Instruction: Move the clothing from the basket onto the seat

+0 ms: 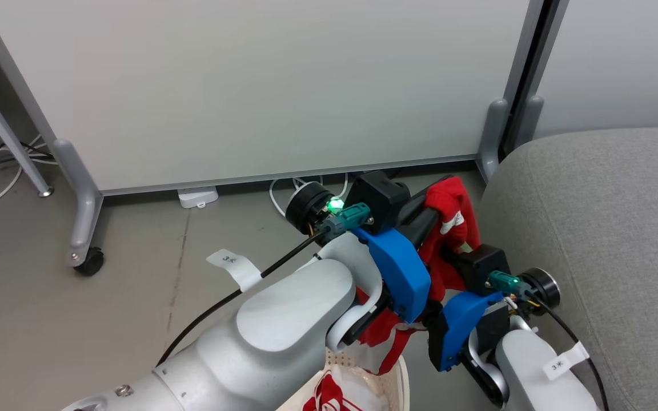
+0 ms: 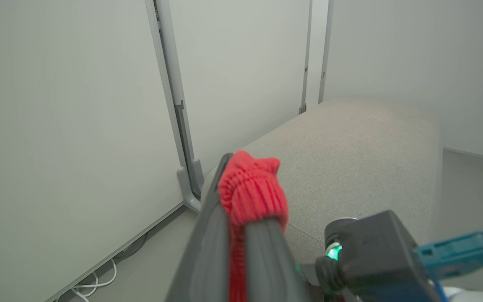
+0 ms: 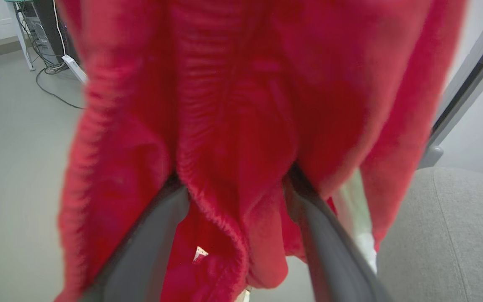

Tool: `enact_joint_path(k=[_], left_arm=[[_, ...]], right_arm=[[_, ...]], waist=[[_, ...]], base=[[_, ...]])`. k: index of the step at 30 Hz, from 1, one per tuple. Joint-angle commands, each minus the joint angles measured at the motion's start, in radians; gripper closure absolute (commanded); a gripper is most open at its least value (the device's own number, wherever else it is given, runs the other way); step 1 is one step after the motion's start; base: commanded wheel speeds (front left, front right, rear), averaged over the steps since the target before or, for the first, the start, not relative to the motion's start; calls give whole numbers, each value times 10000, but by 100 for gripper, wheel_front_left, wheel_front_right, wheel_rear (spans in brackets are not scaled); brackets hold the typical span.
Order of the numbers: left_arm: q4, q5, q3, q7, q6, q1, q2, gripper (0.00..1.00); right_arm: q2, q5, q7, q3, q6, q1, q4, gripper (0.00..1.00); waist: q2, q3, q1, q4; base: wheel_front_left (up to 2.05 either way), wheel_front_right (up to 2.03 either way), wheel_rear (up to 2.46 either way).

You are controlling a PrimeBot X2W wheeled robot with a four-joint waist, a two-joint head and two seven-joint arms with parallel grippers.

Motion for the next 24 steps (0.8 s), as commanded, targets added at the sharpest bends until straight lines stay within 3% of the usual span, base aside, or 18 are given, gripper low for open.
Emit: enact_joint_path(k=[1,8,9,10,11,24], left_arm=[[38,-78,-47,-59,60,-211,3,100],[42,-339,-269,-145,94,-367,5,100],[45,-382,-302,-148,92,-394,5,100],[51,-416,-325,-162,87,-411,5,100],[60,-441,-346,-188,86,-416,5,100],[572,-726,-515,-404,119,-493,5,100]], right_arm=[[-11,58,-68,102,5,-169,157,0],[-20,328,-316,253,5,-619,795,0],[-20,449,-386,278,5,-684,882,23],[-20,529,-448,302,5,-737,957,68],[-20,634,-537,333,5,-788,1018,100],[-19,1059,-1072,478,5,-980,1456,100]], waist=[[0,8,0,16],[0,39,0,63],[0,38,0,71],[0,35,0,79],[0,33,0,84],[0,40,0,-18]], base=[[0,0,0],[0,0,0],[0,0,0],[0,0,0],[0,0,0],[0,0,0]])
